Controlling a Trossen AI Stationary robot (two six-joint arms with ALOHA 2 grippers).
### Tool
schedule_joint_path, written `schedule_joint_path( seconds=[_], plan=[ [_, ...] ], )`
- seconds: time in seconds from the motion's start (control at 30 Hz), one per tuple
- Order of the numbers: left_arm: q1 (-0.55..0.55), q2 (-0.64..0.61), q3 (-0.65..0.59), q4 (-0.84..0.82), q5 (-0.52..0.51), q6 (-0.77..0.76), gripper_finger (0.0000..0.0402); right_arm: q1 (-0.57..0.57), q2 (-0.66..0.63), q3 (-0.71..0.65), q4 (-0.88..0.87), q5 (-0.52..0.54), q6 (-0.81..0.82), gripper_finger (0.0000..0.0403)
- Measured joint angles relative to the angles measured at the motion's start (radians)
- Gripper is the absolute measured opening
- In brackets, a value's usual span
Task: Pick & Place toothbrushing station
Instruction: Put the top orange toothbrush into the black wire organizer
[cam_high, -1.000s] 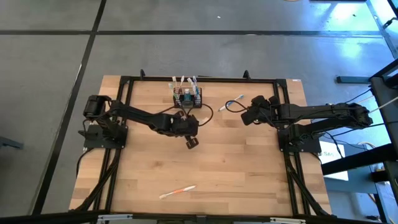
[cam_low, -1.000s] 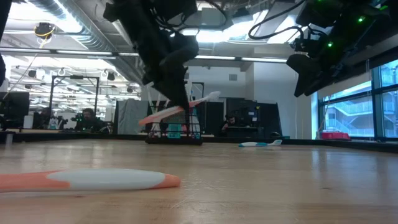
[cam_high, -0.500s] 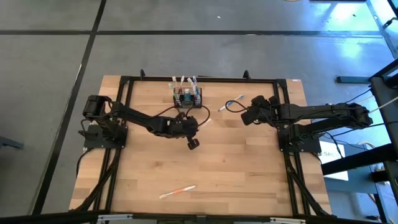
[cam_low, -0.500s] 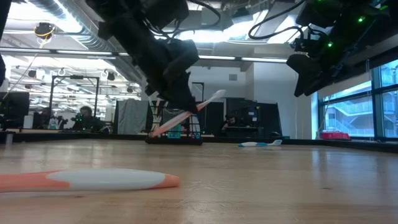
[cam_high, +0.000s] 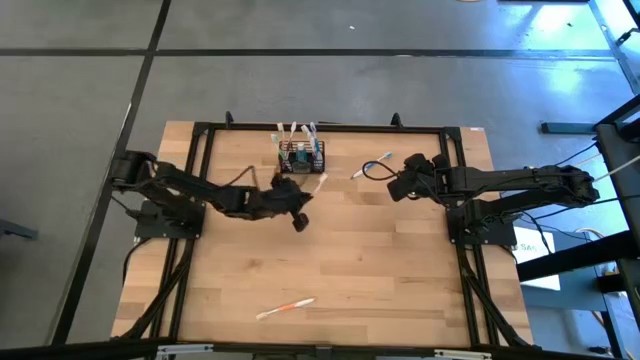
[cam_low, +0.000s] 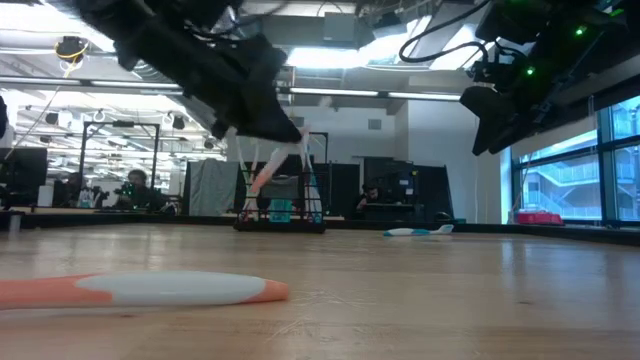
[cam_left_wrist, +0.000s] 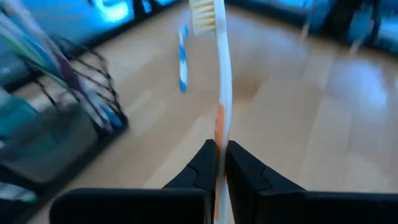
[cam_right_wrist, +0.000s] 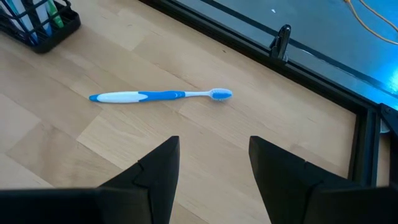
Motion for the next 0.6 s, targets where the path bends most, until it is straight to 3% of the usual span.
schedule_joint_path(
  seconds=[0.23,0.6],
  plan=[
    [0.005,-0.124,-0.161,0.260,-0.037,0.122,0.0013,0.000,0.000,0.000,0.009,0.000,0.002,0.0197],
    [0.033,-0.149,-0.258,0.531,-0.131,0.281,0.0013,0.000,0.000,0.000,0.017,-0.008,0.003,0.0197]
  ],
)
